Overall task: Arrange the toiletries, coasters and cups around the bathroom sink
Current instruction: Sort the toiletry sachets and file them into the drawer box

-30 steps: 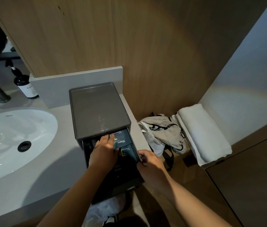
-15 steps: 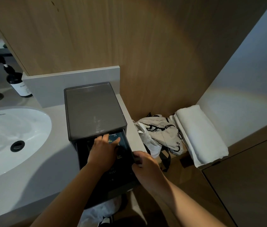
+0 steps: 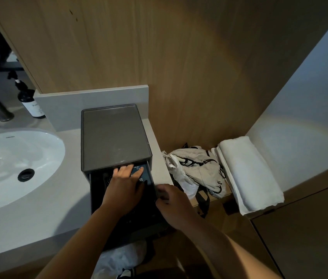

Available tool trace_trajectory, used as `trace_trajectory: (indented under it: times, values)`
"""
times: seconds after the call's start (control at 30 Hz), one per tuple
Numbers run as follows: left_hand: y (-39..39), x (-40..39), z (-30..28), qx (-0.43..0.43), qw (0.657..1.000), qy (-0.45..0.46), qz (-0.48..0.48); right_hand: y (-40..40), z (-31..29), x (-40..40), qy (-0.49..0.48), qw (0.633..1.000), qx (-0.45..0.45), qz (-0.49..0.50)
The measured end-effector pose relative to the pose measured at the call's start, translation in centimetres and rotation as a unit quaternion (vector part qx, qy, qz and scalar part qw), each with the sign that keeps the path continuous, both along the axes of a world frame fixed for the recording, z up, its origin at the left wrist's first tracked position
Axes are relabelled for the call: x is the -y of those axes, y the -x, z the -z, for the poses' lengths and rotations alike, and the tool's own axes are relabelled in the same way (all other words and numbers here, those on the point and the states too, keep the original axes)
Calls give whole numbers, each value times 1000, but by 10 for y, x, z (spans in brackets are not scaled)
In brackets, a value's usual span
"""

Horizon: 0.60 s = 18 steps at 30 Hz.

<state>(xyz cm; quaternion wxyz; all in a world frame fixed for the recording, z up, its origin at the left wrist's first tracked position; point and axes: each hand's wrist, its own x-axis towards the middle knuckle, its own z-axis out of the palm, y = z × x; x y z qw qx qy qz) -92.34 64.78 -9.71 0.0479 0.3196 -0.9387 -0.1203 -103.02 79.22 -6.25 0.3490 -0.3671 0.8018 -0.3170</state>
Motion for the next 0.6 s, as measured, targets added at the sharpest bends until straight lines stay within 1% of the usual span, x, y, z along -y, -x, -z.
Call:
trace_trajectory:
  times: [0.07, 0.13, 0.2, 0.33, 0.47, 0.6]
  values:
    - [-7, -8, -5, -40, 999, -33, -14, 5, -5, -1, 5, 1000, -21, -16]
    - [-14, -16, -14, -77, 992, -83, -52, 12, -14, -1, 0, 998, -44, -48]
    - [-23, -22, -26, -87, 986, -115, -78, 19, -24, 1, 5, 992, -85, -93]
    - [-48, -37, -50, -114, 981, -91, -126, 25, -41, 7, 44, 972, -146, -176]
    - [-73, -49, -74, -99, 977, -72, -175, 24, -50, 16, 43, 946, -187, -261]
    - [-98, -54, -97, -80, 975, -61, -198, 13, -65, 28, 39, 917, -230, -322]
